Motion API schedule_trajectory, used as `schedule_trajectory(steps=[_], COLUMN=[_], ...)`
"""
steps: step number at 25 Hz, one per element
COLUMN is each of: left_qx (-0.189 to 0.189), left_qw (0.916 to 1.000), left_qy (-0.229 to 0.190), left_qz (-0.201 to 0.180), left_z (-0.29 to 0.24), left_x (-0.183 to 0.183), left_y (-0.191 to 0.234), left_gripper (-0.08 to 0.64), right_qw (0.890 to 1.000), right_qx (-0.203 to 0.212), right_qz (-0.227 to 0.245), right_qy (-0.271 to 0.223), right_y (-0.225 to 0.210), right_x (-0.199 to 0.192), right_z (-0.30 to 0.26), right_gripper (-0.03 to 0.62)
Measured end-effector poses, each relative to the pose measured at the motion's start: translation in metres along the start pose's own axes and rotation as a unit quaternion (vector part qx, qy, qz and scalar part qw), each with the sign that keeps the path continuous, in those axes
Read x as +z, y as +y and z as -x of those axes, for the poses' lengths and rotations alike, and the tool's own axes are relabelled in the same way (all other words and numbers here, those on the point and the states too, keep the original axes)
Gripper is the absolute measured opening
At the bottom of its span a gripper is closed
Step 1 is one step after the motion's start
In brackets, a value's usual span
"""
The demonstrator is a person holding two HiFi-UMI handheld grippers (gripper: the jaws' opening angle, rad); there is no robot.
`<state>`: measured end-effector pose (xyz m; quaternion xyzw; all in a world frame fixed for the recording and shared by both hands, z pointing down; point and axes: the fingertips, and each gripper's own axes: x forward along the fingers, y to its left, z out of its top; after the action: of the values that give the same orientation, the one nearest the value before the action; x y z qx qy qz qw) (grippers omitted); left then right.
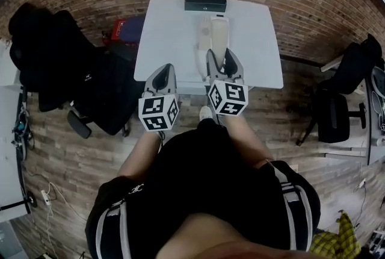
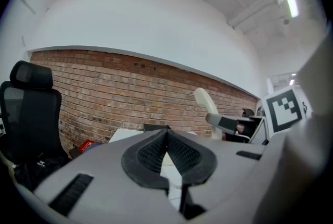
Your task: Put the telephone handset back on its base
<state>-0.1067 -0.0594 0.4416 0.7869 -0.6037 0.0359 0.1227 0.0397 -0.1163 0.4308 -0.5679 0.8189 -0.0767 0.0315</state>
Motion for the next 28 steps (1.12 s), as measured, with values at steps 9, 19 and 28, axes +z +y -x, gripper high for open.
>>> schedule_trajectory(steps=[9,19,28], left_qx=[0.005,0.029,0.034], left_qw=[0.9997,0.9988,0.9982], left_qy=[0.019,0.038,0.047], left_qz=[0.013,0.011,0.013], left_z=[-0.095,-0.18,-0.218], left_x=[0.016,0.028,0.03], left_y=[0.001,-0.001,0.013], left_gripper=[0.002,0.002,0.002], right_qw=[0.999,0.995,0.989], right_qx=[0.023,0.04,0.035], right_qz=[-0.006,-0.042,-0.078], right_qy=[0.03,0.086,0.123], right_y=[-0.04,-0.09,-0.107], right_x=[0.004,-0.016,-0.035], right_z=[-0.08,-0.15,-0.19], right_gripper=[0.198,0.198,0.198])
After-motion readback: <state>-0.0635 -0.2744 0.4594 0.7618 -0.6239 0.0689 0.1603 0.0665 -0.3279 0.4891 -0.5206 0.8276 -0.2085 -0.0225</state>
